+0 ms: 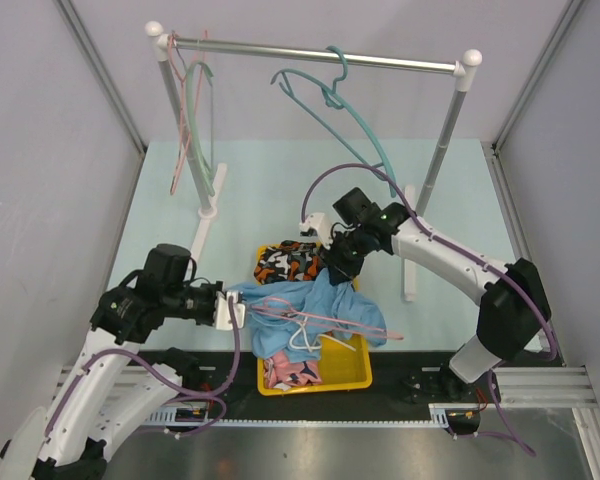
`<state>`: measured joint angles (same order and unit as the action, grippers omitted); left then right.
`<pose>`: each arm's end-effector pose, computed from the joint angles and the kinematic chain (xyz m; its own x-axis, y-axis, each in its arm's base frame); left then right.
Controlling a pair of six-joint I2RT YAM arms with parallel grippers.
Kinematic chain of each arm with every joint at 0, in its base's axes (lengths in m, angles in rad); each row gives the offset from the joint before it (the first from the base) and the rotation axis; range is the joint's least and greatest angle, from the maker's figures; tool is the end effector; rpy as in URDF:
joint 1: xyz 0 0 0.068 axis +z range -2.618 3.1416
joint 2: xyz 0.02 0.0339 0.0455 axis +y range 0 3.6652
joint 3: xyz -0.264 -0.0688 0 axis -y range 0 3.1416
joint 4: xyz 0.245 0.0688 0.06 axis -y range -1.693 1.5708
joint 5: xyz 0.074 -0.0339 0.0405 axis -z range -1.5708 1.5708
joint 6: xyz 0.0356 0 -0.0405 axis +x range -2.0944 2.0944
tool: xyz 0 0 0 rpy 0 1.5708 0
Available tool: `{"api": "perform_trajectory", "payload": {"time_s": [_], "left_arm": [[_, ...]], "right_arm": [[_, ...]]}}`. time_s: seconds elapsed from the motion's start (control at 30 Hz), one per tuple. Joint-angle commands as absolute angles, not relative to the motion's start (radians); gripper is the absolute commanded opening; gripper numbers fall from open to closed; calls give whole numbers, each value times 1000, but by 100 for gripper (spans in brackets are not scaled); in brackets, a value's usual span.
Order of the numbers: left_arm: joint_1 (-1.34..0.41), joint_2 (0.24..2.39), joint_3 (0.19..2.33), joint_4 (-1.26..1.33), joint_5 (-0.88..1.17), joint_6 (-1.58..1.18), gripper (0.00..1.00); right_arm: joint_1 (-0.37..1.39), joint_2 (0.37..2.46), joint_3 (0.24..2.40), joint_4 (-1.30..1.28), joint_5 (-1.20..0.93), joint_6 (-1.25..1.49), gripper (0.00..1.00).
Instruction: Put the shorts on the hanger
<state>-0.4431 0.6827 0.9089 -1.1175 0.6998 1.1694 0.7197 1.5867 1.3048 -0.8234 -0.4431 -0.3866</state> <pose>0.0842 -0.0653 0.3147 0.3639 0.6067 -0.7067 0.9179 -0.1048 0.3827 0.2335 0.2250 0.2721 -0.3433 -0.7539 -0.5602 -0.9390 0.2897 0.1856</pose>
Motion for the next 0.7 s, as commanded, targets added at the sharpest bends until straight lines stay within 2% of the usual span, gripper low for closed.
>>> {"api": "perform_trajectory", "payload": {"time_s": [0.0,0.1,0.33,0.47,0.67], "left_arm": [[-446,693,911,-1062,716,1108,0],[-446,692,911,-1054,722,1077,0],[-446,664,905,-1002,764,1002,0],[-445,641,908,-977,808,968,0],[-436,630,933,-951,851,896,0]], "right_arm": [[719,1565,1370,-868,-503,-417,0],[701,1513,1368,-919,-505,-460,0],[612,1215,1286,-943,-520,-517,0],[609,1013,1198,-945,-499,-541,0],[540,826,1065,-908,-443,-578,0]]}}
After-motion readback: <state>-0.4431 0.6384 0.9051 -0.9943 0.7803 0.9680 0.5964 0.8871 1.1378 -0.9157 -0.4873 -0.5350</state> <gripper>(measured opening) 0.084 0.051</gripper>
